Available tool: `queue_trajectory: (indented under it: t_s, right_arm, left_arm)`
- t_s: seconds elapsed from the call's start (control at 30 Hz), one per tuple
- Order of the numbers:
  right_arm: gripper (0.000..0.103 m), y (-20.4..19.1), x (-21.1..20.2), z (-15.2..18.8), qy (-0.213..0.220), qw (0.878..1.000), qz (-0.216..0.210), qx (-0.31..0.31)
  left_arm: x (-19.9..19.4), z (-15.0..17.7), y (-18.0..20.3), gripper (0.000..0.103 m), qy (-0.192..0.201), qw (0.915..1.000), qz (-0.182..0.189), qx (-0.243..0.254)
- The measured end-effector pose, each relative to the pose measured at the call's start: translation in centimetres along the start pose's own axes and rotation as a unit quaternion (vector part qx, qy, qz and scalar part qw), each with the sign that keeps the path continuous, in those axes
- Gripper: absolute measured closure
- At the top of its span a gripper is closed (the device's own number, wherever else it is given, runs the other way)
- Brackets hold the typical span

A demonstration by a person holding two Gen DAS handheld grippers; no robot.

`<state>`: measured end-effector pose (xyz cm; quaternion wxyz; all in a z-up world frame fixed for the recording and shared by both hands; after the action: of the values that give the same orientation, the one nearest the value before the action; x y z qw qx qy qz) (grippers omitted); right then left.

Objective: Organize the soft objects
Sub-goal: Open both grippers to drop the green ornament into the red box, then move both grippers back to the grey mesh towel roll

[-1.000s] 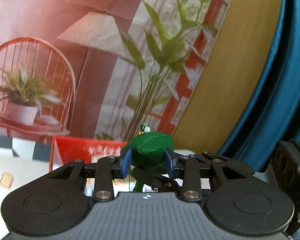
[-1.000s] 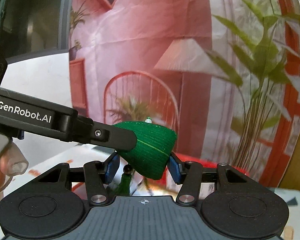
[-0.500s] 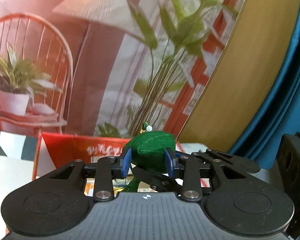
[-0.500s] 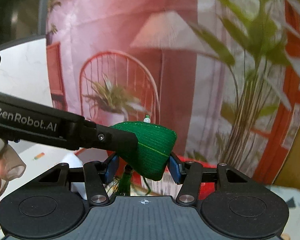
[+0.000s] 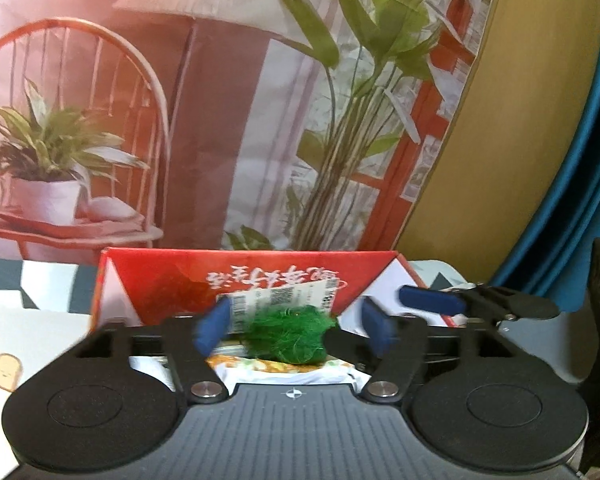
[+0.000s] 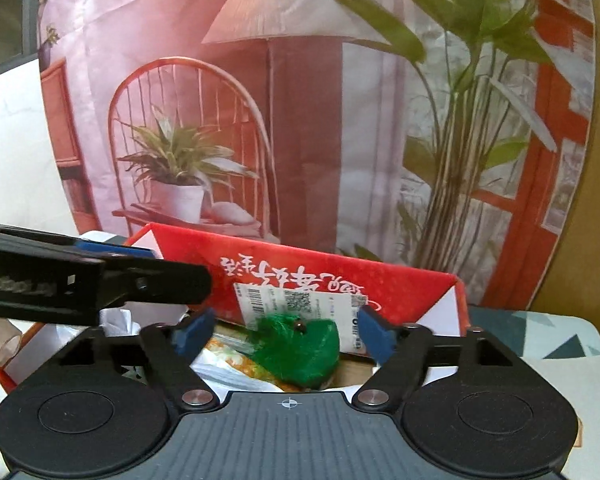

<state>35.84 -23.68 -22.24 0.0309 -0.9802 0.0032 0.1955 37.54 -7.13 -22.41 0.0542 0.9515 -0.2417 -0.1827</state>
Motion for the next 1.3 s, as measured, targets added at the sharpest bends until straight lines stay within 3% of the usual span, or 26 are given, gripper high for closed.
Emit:
queue_trajectory:
  t_s: [0.07,0.13,0.7,1.03,1.3]
  right_arm:
    - [0.007,-0.1,-0.4,-0.1,0.004,1.000,0.005,-0.003]
    - [0.001,-0.3,-0.8,-0.3,0.010,1.000,0.011,-0.006]
    - [0.000,-0.1,-6.9,1.0,0.034,0.998,0.049,0.004]
    - [0.000,-0.4,-11.0,3.0,0.065,0.997,0.043,0.012]
    - [0.000,-0.7,-13.6,5.1,0.078,0.996,0.039,0.016]
  left_arm:
    - [-0.8,-0.1,-0.1,0.005,0.010,0.9999,-0.012,0.006]
    - [-1.6,-0.3,-0.4,0.003,0.018,0.9995,-0.025,0.012]
    - [-9.1,0.9,-0.8,0.000,0.052,0.9928,-0.093,0.053]
    - [-13.8,3.1,0.8,0.000,0.086,0.9843,-0.123,0.093]
    - [-16.2,4.9,0.6,0.000,0.088,0.9818,-0.148,0.081]
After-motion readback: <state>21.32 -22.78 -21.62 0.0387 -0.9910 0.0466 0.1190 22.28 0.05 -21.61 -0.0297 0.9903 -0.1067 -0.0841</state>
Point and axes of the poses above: each gripper's, at about its wrist camera, not at the fingertips, and x roughly the way its jaws point, y to its right, z to its underside, the point moved 1 cm from there along x, roughly the way its jaws point, and after that the axes turned 11 degrees about y, right-handed, at the moved point
